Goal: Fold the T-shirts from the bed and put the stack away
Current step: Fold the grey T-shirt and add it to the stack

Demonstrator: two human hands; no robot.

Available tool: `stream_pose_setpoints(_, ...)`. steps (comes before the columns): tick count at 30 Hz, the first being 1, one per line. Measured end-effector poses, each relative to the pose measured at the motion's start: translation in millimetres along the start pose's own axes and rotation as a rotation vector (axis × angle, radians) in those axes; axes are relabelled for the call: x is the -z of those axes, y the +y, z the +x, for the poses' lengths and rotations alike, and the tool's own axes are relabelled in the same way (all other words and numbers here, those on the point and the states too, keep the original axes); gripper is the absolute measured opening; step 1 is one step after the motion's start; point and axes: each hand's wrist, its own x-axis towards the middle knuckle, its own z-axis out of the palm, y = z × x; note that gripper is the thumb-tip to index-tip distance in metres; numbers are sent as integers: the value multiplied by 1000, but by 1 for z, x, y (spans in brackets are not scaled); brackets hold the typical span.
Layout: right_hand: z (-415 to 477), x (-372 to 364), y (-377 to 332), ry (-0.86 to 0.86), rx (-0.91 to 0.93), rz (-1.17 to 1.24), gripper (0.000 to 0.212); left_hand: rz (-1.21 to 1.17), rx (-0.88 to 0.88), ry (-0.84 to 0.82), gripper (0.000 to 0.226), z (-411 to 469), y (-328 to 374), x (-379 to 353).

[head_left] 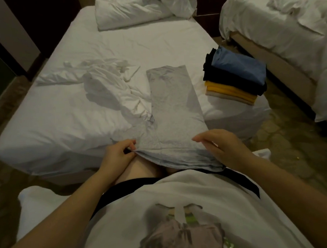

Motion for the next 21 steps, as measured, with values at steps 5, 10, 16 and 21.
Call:
stream_pose_setpoints(5,36,-16,-10,-78,-86,78,29,69,23,8,43,0,0,1)
stream_pose_setpoints(10,64,-48,-22,-271,-45,-183,38,102,22,38,42,0,5,-7)
stream_pose_setpoints(16,44,-63,-29,-522,141,-449,51,151,-55,6,34,6,16,1)
stream_pose_setpoints(21,38,-55,-33,-494,154,-358,54,274,-346,-114,5,30,48,-6)
